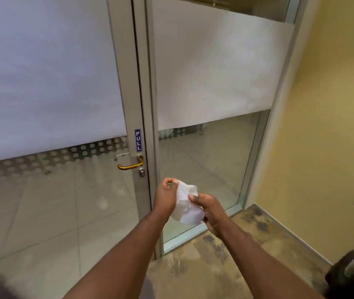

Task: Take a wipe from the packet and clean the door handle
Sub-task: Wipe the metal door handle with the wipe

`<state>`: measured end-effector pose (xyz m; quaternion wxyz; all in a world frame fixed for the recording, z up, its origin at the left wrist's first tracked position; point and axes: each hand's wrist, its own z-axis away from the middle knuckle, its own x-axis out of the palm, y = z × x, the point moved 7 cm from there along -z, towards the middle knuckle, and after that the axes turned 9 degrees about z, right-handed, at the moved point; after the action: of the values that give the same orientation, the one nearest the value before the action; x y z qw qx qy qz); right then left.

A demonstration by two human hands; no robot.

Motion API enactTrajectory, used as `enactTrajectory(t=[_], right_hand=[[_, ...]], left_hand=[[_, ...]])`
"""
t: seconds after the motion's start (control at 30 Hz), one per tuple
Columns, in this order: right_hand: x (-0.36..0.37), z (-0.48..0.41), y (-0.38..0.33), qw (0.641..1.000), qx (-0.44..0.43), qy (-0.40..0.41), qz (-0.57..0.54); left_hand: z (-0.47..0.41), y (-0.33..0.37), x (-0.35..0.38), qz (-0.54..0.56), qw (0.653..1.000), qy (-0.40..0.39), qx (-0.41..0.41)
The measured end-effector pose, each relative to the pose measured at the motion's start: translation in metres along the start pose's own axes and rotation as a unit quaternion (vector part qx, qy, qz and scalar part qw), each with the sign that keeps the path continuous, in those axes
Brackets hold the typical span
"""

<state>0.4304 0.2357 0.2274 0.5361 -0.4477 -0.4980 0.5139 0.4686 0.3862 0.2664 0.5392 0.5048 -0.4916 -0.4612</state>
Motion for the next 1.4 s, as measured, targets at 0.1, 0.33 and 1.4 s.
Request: enactTrajectory(t=[0.1,0.33,1.4], right_hand=[[0.036,-0.035,-0.003,0.999,-0.019,-0.033,0.025],[0.093,-0.126,-0.008,0.997,-0.007,-0.032,-0.068],[0.136,-0.391,0.025,0.973,-0.126,0.094,0.170]], left_hand=[[-0.028,-0.002,-0.039,-0.025,0.999,0.033,0.006],[-0.097,-0.009,-0.097,-0.050,0.994,0.097,0.029],[-0.374,0.079,-0.193,-0.646,0.641,0.213,0.356]])
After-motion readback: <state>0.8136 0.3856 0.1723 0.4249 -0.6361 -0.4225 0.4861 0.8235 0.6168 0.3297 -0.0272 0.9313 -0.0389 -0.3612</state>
